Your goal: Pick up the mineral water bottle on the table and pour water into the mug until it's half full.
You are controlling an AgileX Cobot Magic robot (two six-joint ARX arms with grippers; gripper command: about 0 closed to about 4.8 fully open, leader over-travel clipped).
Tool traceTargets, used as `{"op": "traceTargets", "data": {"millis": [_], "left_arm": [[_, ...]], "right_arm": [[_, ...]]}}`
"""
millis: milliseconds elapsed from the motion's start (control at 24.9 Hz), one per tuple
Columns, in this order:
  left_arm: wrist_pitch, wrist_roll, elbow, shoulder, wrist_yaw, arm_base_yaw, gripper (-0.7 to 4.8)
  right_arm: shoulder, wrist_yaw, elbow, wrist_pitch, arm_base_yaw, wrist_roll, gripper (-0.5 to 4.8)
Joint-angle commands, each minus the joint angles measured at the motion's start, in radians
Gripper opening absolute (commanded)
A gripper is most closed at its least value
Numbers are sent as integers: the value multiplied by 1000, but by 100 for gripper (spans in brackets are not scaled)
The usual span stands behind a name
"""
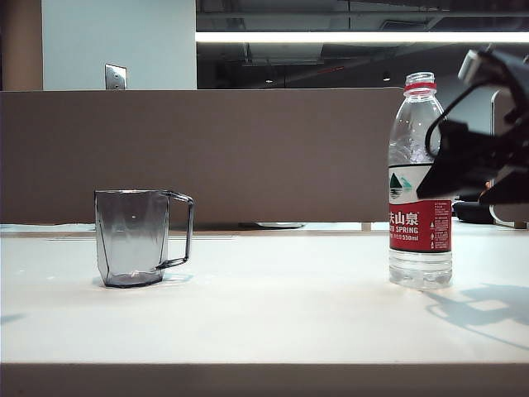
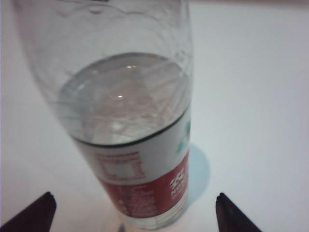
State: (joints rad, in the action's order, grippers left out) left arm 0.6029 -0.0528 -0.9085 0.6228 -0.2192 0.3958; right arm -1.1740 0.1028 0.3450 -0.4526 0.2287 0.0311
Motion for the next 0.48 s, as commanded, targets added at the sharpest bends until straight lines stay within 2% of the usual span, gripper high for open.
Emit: {"op": "traceTargets", "data": {"millis": [40,483], "left_arm": [[-13,-3,-5,-2,-2,-2,-5],[-5,-3,-5,-1,-2,-2,-5]], "right_arm": [[-81,30,3,-135,1,10,479],[-355,27,9,-472,1,97,479]]}}
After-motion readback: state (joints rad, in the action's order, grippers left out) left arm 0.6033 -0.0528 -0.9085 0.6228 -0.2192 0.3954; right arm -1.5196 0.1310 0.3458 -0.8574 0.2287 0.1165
